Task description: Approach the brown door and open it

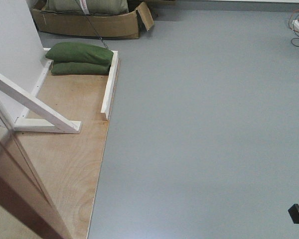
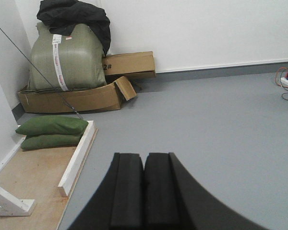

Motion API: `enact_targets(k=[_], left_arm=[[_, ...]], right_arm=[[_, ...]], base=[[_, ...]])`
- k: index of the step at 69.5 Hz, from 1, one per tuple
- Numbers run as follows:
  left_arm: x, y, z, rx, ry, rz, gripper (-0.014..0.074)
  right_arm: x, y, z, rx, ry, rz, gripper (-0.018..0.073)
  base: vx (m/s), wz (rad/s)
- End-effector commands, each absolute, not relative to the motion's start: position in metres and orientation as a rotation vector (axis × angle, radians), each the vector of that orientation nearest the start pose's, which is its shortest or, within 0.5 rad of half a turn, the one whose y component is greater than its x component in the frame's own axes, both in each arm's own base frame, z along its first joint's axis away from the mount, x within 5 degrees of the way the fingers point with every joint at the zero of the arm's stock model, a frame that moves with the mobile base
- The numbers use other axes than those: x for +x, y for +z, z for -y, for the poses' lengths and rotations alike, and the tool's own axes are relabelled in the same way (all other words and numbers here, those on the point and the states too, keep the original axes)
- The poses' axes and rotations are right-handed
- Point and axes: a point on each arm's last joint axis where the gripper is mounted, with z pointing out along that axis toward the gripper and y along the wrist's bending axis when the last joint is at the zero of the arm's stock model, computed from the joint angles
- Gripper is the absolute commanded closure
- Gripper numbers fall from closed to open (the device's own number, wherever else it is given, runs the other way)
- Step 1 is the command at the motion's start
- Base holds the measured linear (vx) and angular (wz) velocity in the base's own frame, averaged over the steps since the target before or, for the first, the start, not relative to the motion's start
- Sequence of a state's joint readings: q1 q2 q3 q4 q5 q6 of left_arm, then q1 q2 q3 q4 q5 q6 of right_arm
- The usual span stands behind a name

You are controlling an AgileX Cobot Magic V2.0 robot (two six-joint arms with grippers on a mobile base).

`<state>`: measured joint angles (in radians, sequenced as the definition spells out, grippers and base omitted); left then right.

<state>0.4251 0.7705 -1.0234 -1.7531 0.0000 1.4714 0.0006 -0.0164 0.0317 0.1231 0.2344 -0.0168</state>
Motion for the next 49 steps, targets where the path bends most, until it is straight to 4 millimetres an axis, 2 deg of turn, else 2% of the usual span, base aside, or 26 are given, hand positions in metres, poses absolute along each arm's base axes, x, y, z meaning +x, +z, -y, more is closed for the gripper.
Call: enact_targets(k=[1,29,49], left_arm=[[0.131,0.490,-0.046,-0.384,-0.027,-1.135,0.0586],[0.167,0.480,-0.009,-0.189,-0.292,-1.251,0.0586],[0.186,0.469,0.019,-0.069,-0.391,-1.327,0.0586]], right_arm=[[0.056,0.189,-0.002,0.060,0.086,-1.645,0.0559],[0.056,0.189,-0.002,0.060,0.086,-1.645,0.0559],[0.056,0.189,-0.002,0.060,0.086,-1.645,0.0559]], base=[[0.00,0.00],[0.00,0.00],[0.00,0.00]])
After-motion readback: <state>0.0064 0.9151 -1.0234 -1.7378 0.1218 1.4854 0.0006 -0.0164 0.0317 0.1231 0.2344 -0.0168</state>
